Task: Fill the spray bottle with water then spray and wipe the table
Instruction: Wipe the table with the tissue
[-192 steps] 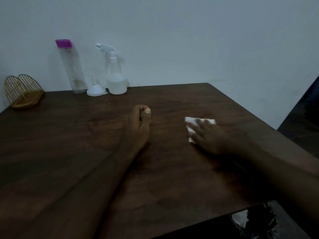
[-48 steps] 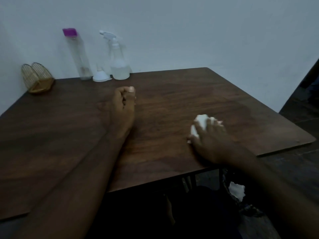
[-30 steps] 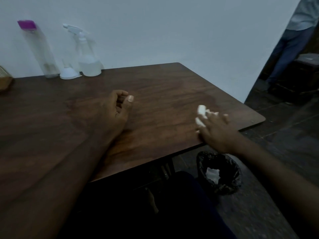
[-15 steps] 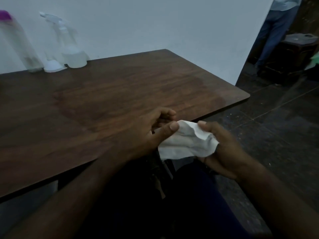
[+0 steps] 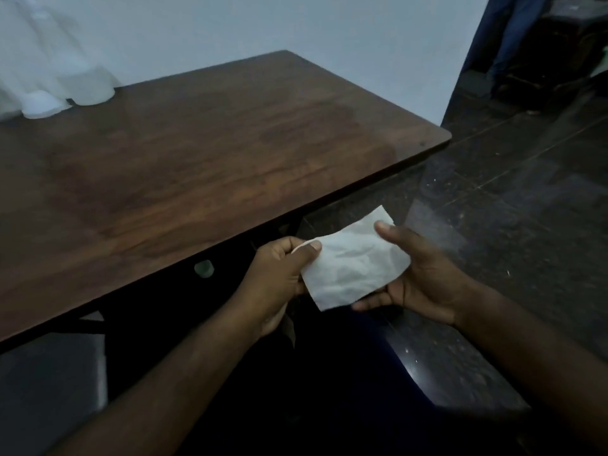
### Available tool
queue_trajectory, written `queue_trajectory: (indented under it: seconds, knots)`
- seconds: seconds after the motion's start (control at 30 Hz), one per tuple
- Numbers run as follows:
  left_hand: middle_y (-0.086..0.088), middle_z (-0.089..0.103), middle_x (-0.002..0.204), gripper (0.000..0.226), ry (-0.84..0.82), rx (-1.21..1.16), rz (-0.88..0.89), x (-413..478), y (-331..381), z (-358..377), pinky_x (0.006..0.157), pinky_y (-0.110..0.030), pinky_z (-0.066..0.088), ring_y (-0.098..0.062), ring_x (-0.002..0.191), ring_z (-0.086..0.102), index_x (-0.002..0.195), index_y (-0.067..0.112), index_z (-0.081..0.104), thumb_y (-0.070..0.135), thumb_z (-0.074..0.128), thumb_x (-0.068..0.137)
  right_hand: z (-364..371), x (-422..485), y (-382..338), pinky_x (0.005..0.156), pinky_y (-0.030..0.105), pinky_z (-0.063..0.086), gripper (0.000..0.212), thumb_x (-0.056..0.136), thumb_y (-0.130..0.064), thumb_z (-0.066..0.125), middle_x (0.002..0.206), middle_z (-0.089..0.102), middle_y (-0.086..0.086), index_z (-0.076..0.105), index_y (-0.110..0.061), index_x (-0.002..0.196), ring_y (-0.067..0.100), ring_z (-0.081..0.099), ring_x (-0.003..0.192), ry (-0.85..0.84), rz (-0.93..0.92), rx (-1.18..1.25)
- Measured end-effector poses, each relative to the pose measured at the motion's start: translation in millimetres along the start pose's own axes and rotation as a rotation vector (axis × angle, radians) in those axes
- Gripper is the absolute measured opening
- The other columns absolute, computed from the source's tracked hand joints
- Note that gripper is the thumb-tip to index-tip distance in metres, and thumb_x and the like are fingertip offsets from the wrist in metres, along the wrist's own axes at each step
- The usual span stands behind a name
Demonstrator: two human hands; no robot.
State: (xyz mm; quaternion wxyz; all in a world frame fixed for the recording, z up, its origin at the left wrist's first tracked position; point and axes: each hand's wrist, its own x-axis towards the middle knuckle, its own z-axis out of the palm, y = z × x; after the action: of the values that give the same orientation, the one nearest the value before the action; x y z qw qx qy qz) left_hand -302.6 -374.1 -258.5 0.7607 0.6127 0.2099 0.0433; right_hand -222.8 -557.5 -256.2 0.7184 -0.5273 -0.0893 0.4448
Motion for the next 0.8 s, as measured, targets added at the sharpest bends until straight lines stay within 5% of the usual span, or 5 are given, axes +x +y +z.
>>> queue_trajectory:
  seconds: [0.13, 0.33, 0.43, 0.53, 0.8]
  knots:
    - [-0.014, 0.065, 0.083, 0.013, -0.027, 0.08, -0.025, 19, -16, 20, 0.067, -0.036, 0.054, -0.024, 0.073, 0.062, 0.084, 0.007, 0.061, 0.017, 0.06, 0.094, -30, 9, 9, 0.087, 0.047, 0.056, 0.033, 0.091, -0.022, 0.062, 0.117, 0.071, 0.017, 0.065, -0.005, 0.119, 0.032, 0.069, 0.105, 0.204, -0.037, -0.057]
    - [-0.009, 0.068, 0.084, 0.011, 0.006, 0.12, -0.074, 65, -47, 48, 0.061, -0.033, 0.058, -0.019, 0.073, 0.067, 0.086, 0.008, 0.061, 0.015, 0.06, 0.095, -95, 33, 22, 0.081, 0.043, 0.06, 0.027, 0.095, -0.013, 0.059, 0.116, 0.071, 0.016, 0.064, -0.001, 0.119, 0.032, 0.068, 0.107, 0.412, -0.015, 0.06]
    - [-0.009, 0.068, 0.094, 0.007, 0.053, 0.143, -0.138, 93, -72, 61, 0.068, -0.038, 0.058, -0.022, 0.085, 0.067, 0.097, 0.015, 0.061, 0.013, 0.064, 0.092, -123, 41, 40, 0.077, 0.041, 0.062, 0.028, 0.095, -0.011, 0.059, 0.116, 0.071, 0.017, 0.064, 0.0, 0.12, 0.032, 0.068, 0.106, 0.456, 0.027, 0.113]
    - [-0.012, 0.068, 0.107, 0.04, -0.043, 0.227, -0.22, 120, -103, 74, 0.079, -0.042, 0.056, -0.024, 0.095, 0.066, 0.111, 0.028, 0.058, -0.003, 0.066, 0.086, -152, 49, 66, 0.08, 0.043, 0.061, 0.024, 0.096, -0.006, 0.056, 0.111, 0.072, 0.017, 0.065, 0.0, 0.118, 0.031, 0.07, 0.1, 0.519, 0.067, 0.089]
    - [-0.014, 0.063, 0.118, 0.033, -0.12, 0.566, -0.392, 193, -183, 114, 0.096, -0.039, 0.051, -0.026, 0.109, 0.06, 0.111, 0.008, 0.068, -0.007, 0.068, 0.082, -232, 80, 134, 0.074, 0.041, 0.06, 0.024, 0.094, 0.006, 0.053, 0.101, 0.076, 0.008, 0.067, -0.01, 0.105, 0.027, 0.073, 0.09, 0.664, 0.173, 0.109]
